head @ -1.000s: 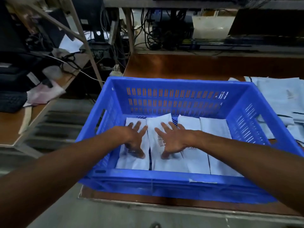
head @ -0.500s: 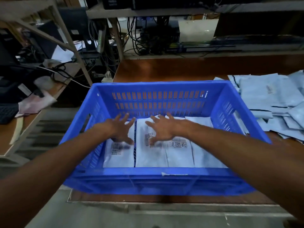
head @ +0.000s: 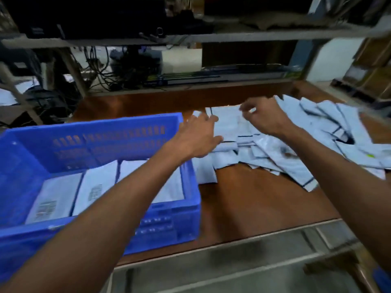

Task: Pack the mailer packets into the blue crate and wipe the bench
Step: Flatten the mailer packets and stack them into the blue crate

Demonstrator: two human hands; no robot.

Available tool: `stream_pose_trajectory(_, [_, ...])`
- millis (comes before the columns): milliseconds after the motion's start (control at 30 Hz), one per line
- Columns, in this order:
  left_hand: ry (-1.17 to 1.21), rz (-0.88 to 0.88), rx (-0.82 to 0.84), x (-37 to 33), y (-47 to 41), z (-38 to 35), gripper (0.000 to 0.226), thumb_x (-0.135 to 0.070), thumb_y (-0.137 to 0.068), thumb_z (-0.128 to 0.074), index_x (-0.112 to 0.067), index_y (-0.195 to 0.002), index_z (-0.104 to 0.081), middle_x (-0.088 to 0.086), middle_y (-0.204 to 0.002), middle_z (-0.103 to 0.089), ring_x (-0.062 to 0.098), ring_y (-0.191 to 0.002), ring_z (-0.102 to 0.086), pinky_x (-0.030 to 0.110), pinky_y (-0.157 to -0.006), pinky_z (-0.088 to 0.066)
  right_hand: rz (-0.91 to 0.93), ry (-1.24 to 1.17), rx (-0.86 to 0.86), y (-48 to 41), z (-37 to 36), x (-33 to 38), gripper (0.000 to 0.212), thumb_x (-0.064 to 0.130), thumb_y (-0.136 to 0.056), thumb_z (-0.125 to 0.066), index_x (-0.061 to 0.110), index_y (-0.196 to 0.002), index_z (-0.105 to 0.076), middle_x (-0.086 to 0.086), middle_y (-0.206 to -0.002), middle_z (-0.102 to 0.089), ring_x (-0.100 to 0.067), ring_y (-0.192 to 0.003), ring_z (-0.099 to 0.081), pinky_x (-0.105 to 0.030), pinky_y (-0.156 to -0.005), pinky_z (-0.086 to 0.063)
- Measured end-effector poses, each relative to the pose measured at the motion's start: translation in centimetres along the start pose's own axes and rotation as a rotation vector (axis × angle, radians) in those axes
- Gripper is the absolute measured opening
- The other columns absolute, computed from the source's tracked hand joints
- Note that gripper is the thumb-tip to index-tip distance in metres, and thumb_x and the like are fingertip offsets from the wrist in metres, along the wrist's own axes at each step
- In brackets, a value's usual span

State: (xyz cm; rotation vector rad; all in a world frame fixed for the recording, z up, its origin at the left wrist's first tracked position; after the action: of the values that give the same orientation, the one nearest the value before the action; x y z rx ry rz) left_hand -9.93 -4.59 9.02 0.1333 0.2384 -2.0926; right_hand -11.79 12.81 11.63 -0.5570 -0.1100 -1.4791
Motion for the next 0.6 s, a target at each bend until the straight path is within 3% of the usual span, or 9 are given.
stream_pose_trajectory(133, [-0.048,0.182,0.293,-5.9,-2.1,-8.4,0.060,-0.048,-0.095,-0.046,-0.021,-0.148,-0.034,0.009,-0.153,-0.035,0.035,-0.139,-0.032,0.050,-0.108,-0.030,-0.084,-0.005,0.194,5.4,-4.7,-7.9,0.025,0.009,-0.090,-0.059,0.010,-0.112,-0.071,-0.007,-0.115,-0.071,-0.021,-0.097,-0.065,-0.023,-0.084,-0.044])
stream_pose_trajectory(233, [0.021,0.458,0.398,-5.2,-1.0,-15.0,0.062,-0.055,-0.094,-0.044,-0.023,-0.147,-0.034,0.007,-0.153,-0.033,0.030,-0.141,-0.027,0.048,-0.111,-0.023,-0.104,-0.043,0.357,8.4,-9.8,-9.7,0.030,0.016,-0.089,-0.058,0.017,-0.116,-0.068,-0.004,-0.120,-0.068,-0.023,-0.106,-0.063,-0.033,-0.091,-0.049])
stream_pose_trajectory(333, [0.015,0.593,0.349,-2.8,0.8,-19.0,0.063,-0.040,-0.098,-0.039,-0.018,-0.154,-0.018,0.013,-0.161,-0.014,0.037,-0.147,-0.012,0.054,-0.116,-0.015,0.032,-0.007,0.422,8.8,-13.5,-7.8,0.035,0.020,-0.085,-0.050,0.020,-0.117,-0.065,-0.007,-0.122,-0.065,-0.029,-0.113,-0.059,-0.042,-0.094,-0.048])
stream_pose_trajectory(467, [0.058,0.668,0.235,0.5,2.6,-20.1,0.071,-0.047,-0.102,-0.035,-0.021,-0.158,0.000,0.009,-0.165,0.008,0.033,-0.151,0.008,0.055,-0.119,-0.001,0.173,0.072,0.129,6.0,-12.8,-4.9,0.040,0.022,-0.083,-0.048,0.015,-0.119,-0.062,-0.008,-0.120,-0.063,-0.031,-0.111,-0.054,-0.043,-0.093,-0.040])
stream_pose_trajectory(533, [0.077,0.690,0.188,1.8,2.6,-20.1,0.075,-0.055,-0.100,-0.035,-0.026,-0.158,0.002,0.004,-0.165,0.010,0.031,-0.151,0.010,0.053,-0.119,0.001,0.228,0.173,0.067,3.4,-12.7,-4.1,0.041,0.025,-0.090,-0.048,0.018,-0.129,-0.056,-0.007,-0.132,-0.057,-0.030,-0.120,-0.048,-0.044,-0.098,-0.036])
stream_pose_trajectory(600, [0.067,0.688,0.210,2.4,2.3,-20.8,0.076,-0.060,-0.099,-0.031,-0.028,-0.157,0.006,-0.001,-0.165,0.012,0.031,-0.151,0.012,0.054,-0.119,0.003,0.200,0.250,0.199,0.7,-14.7,-4.8,0.050,0.040,-0.097,-0.043,0.023,-0.145,-0.040,-0.006,-0.154,-0.036,-0.031,-0.140,-0.031,-0.050,-0.111,-0.027])
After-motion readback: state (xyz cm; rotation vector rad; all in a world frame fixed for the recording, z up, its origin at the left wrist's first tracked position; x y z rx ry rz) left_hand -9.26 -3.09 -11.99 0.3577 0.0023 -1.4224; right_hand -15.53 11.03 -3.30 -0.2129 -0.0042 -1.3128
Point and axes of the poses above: each hand's wrist, its own y-axis away from the middle knuckle, its own z-axis out of the back of the hand, x = y × z, the point moved 9 cm from there along -y, towards the middle knuckle
